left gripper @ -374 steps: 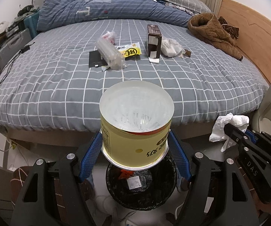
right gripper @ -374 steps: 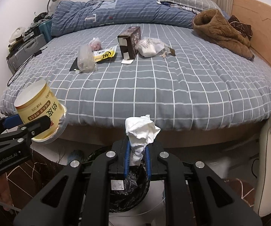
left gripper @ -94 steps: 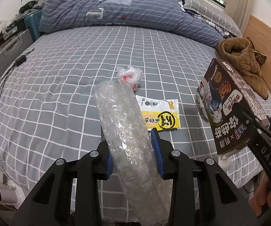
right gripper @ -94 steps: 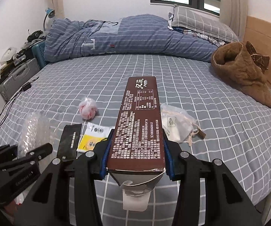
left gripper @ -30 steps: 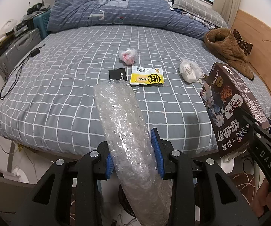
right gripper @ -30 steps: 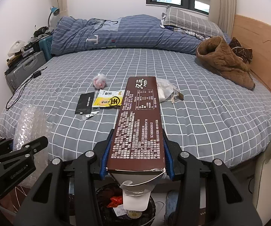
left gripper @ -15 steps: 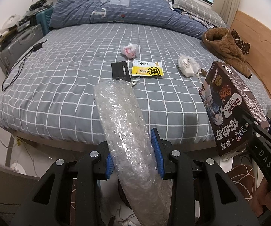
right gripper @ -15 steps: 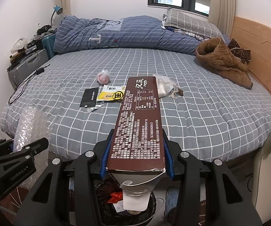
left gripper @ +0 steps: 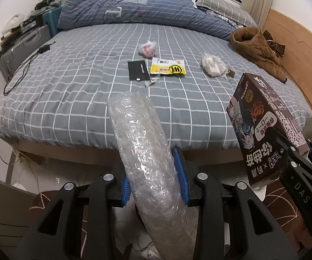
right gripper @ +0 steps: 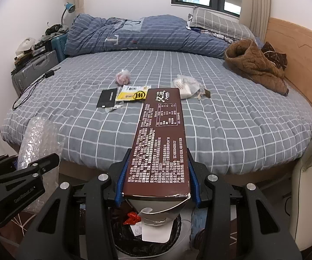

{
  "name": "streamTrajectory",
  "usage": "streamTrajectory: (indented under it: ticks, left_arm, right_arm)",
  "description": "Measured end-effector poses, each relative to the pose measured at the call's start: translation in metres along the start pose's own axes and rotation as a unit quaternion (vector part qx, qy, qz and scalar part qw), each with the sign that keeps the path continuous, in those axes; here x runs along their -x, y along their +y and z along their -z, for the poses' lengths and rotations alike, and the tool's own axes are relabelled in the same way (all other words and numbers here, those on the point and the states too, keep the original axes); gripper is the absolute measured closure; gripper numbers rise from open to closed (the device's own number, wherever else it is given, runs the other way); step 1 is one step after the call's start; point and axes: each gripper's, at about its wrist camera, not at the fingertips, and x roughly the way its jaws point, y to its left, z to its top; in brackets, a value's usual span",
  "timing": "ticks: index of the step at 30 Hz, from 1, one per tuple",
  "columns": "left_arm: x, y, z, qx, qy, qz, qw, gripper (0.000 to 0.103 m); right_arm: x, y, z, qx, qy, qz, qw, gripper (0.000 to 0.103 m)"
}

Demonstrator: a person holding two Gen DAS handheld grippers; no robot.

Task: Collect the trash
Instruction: 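Lift the bubble wrap and brown box off the bed and carry them to the bin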

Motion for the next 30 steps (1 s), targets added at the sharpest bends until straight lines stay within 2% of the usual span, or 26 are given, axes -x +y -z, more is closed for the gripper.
streamTrajectory:
  ticks: [10,17,30]
  left_arm:
    - [-0.011,0.001,0.037,0.0,0.018,0.012,0.9998,0.069]
    - [-0.022,0.003,0.054,-0.002,0.026,0.009,0.9996,0.069]
    - [-0.083,0.017,0.088,0.005,0.076,0.008,0.9971,0.069]
  right_arm:
    - [-0.002,-0.005,0.037,-0.023,0.026,-0.013,0.999,0.059]
    - [-0.011,0.003,0.061,-0.013,0.046,-0.009,0.999,0.059]
    - [-0.056,0.003,0.099,-0.012,0.09,-0.012,0.996,0.059]
